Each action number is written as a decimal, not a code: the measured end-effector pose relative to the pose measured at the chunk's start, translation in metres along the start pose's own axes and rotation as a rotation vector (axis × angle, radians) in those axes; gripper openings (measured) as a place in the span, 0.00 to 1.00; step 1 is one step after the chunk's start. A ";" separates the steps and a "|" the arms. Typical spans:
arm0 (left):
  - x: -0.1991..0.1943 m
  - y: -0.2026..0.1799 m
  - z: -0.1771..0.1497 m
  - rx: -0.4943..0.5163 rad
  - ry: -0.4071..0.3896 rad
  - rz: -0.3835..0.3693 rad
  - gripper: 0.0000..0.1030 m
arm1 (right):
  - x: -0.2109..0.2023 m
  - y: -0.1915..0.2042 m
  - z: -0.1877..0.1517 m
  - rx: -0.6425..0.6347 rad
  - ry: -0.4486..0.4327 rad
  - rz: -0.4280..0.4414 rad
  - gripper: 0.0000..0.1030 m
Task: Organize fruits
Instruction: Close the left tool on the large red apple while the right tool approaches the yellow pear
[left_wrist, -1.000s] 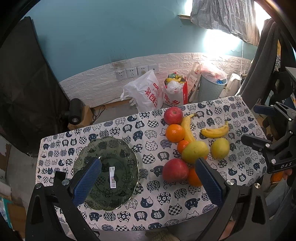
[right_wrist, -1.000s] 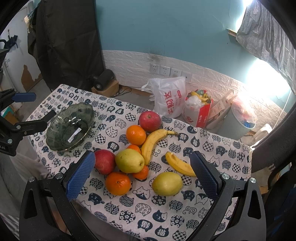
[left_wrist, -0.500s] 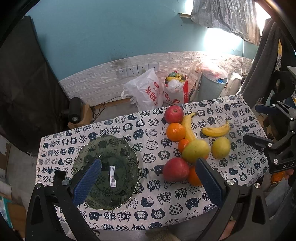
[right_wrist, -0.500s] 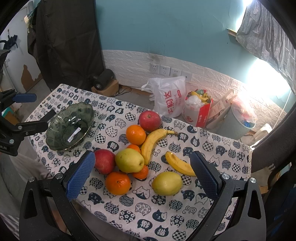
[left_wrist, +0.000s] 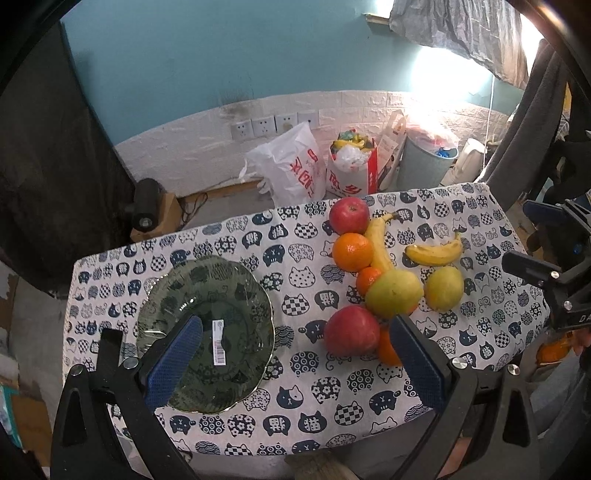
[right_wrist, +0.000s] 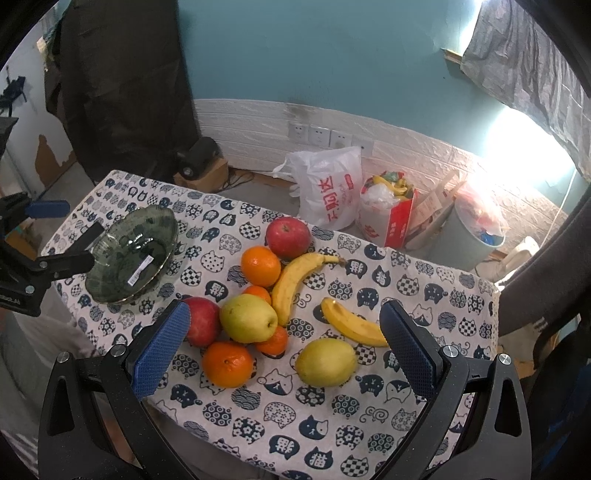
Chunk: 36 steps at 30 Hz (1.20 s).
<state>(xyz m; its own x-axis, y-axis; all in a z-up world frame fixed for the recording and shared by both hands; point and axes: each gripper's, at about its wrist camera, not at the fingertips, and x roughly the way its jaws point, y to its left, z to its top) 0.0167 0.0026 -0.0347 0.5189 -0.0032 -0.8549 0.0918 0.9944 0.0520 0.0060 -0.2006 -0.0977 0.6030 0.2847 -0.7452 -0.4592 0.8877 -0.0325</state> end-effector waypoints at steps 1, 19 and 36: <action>0.002 0.000 0.000 -0.001 0.001 0.000 0.99 | 0.000 -0.001 -0.001 0.001 0.001 -0.003 0.97; 0.040 -0.012 0.003 0.000 0.073 -0.005 0.99 | 0.020 -0.025 -0.008 0.049 0.062 -0.021 0.97; 0.127 -0.039 -0.011 -0.020 0.296 -0.081 0.99 | 0.085 -0.065 -0.044 0.150 0.245 -0.036 0.97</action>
<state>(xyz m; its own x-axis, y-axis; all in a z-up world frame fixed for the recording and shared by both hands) 0.0694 -0.0349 -0.1513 0.2402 -0.0551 -0.9692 0.1047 0.9940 -0.0305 0.0588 -0.2502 -0.1885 0.4330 0.1727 -0.8847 -0.3276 0.9445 0.0241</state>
